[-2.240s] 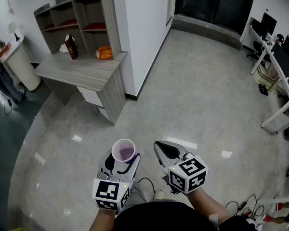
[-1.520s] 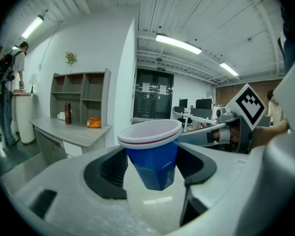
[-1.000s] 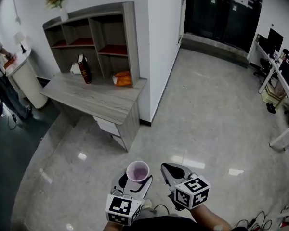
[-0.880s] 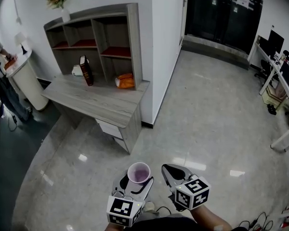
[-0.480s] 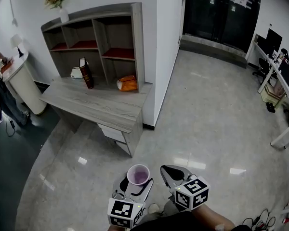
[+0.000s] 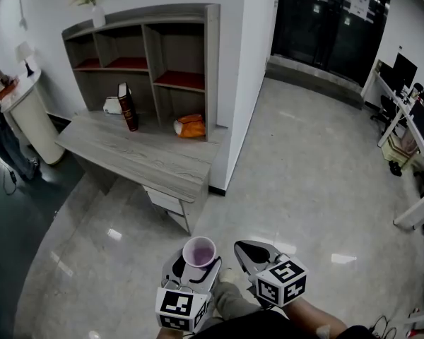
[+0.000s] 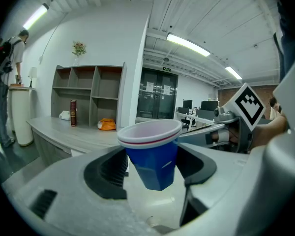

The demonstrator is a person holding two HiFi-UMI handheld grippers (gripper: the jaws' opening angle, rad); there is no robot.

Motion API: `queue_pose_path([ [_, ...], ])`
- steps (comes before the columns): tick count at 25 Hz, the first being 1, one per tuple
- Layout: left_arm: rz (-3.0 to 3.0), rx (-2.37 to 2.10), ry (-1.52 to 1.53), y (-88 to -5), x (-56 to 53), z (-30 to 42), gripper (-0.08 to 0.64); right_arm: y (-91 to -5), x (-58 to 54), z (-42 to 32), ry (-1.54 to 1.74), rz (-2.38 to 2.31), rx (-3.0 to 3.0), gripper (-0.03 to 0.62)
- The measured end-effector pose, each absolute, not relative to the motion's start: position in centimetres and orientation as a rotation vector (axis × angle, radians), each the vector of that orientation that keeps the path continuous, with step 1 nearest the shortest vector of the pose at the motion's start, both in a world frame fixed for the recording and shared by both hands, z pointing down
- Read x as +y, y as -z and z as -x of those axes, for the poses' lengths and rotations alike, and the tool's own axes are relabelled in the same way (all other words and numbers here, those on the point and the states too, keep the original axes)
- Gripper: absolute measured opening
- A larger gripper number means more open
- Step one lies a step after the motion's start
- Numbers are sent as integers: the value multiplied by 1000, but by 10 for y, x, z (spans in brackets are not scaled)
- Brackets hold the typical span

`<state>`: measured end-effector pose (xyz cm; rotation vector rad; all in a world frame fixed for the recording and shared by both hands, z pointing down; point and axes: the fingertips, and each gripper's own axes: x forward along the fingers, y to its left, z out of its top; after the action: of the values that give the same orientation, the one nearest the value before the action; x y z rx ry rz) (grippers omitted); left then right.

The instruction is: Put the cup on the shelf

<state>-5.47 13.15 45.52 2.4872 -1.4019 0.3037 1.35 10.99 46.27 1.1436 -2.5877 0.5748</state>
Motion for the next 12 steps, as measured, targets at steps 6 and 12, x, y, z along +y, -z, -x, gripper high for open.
queue_pose_path([
  [6,-2470,-1435,-331,-452,99,63,295,-460,66,13,-586,-1074,-2646,-2],
  [12,-2472,-1465,-332,-442,50,71,295,-453,16,26,-568,-1030,-2660,-2],
])
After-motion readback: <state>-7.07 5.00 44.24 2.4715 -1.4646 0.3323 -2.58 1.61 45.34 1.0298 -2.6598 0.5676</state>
